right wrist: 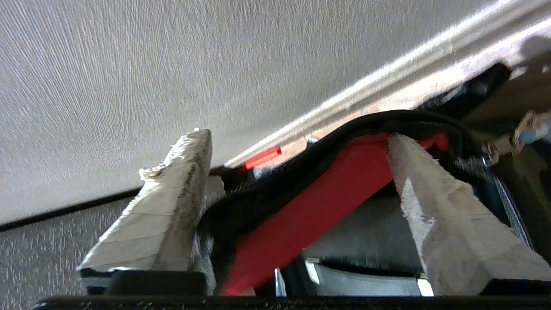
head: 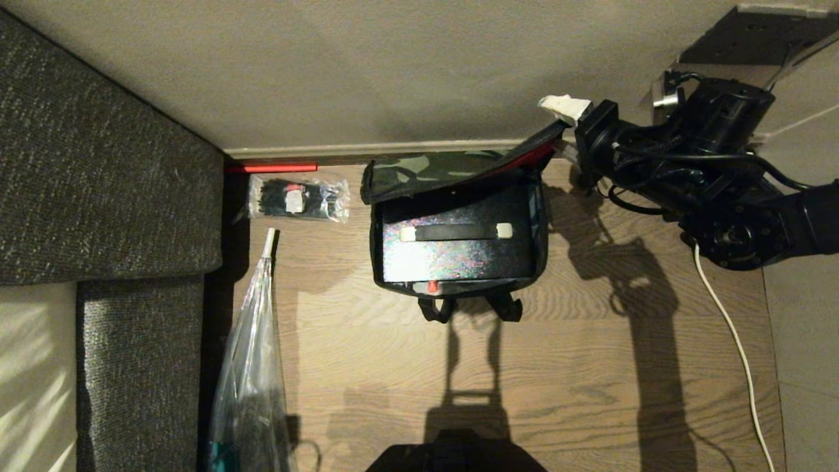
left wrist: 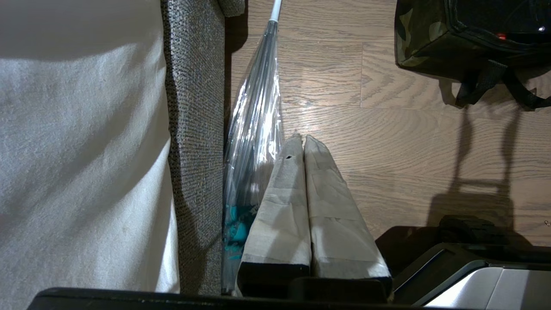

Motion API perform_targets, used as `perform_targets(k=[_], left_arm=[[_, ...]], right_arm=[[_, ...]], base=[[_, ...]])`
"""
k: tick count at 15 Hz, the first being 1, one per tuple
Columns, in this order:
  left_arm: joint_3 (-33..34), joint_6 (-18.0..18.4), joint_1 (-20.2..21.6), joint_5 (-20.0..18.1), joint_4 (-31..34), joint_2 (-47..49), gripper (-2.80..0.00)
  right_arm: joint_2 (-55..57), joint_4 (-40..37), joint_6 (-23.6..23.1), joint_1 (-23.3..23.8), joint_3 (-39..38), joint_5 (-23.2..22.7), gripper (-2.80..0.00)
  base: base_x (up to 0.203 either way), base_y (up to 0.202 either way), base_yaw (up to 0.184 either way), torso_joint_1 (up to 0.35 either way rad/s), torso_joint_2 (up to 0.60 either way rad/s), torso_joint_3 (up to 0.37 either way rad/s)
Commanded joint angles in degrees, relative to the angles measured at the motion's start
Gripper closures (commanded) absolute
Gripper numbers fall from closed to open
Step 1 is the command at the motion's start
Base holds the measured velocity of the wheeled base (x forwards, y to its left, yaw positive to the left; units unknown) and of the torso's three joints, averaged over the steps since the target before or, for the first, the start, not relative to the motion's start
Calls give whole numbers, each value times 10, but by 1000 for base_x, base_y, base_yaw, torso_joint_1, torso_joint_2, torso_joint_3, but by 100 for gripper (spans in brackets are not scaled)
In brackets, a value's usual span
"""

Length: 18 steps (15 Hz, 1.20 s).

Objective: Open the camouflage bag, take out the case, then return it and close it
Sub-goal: Open the top of the storage box

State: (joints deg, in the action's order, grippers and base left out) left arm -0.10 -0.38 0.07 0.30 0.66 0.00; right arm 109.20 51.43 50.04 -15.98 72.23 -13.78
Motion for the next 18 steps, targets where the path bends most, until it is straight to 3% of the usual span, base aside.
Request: perform_targets(k=[1, 13, 18], left_arm=[[0, 0, 0, 0, 0, -1, 0], [0, -1, 0, 0, 0, -1, 0], [0, -1, 0, 0, 0, -1, 0]], right_arm=[[4, 4, 3, 4, 9, -1, -280], [0, 35, 2, 15, 14, -2, -280], [-10, 27, -4, 16, -20, -4, -280]], base=[[0, 0, 0, 0, 0, 0], [0, 0, 0, 0, 0, 0], [0, 0, 0, 0, 0, 0]])
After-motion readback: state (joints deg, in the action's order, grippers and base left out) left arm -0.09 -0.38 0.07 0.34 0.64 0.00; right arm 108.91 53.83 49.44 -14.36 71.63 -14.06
